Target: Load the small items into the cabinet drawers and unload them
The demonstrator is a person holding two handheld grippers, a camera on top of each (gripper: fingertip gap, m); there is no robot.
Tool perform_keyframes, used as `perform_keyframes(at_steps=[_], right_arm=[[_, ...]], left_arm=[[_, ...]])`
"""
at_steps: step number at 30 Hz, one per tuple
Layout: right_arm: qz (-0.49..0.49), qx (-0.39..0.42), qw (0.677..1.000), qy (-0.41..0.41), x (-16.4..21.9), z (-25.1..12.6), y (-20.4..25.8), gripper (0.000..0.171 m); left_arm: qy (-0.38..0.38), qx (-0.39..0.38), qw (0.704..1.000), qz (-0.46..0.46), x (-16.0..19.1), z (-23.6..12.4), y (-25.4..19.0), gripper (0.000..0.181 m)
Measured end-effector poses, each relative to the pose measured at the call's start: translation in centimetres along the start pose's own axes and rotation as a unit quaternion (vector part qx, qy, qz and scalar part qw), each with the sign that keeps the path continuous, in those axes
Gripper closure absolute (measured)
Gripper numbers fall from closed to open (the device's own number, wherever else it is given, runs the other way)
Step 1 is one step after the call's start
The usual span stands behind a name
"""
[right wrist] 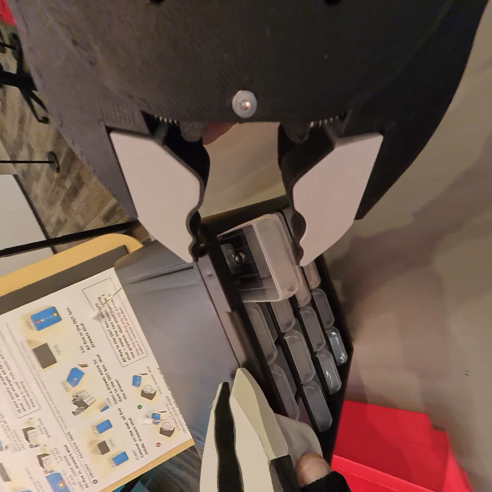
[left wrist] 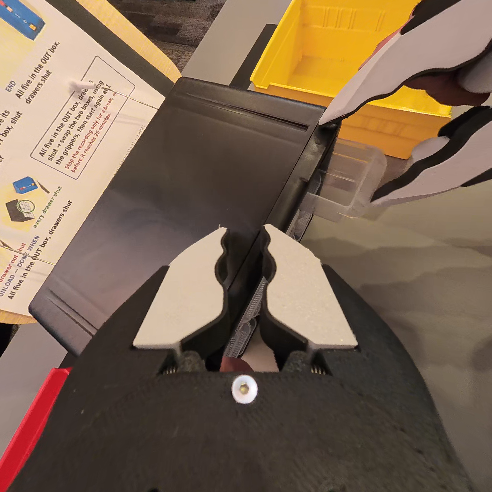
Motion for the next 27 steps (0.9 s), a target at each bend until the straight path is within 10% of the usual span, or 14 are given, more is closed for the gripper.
perform_keyframes(at_steps=[1, 15, 27], right_arm=[[-0.008, 0.009, 1.000, 0.003, 0.0, 0.1, 0.0, 0.109], [-0.113, 0.194, 0.973, 0.056, 0.7, 2.4, -0.2, 0.124], [-0.113, 0.193, 0.973, 0.049, 0.3, 2.4, 0.0, 0.124]], left_arm=[[0.000, 0.000, 1.000, -0.001, 0.0, 0.0, 0.0, 0.160], [-0.003, 0.003, 1.000, -0.002, 0.1, 0.0, -0.1, 0.163], [-0.010, -0.059, 0.998, 0.015, 1.3, -2.4, 1.0, 0.144]])
Point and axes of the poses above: each gripper's, where its closed fingertips meet, z out along the fingers, x out of its underside, y = z × x across the jaws, the point moved 8 cm from there along -z, back along the fingers, and after that the axes turned 1 degree about -x, right-handed, at the moved point
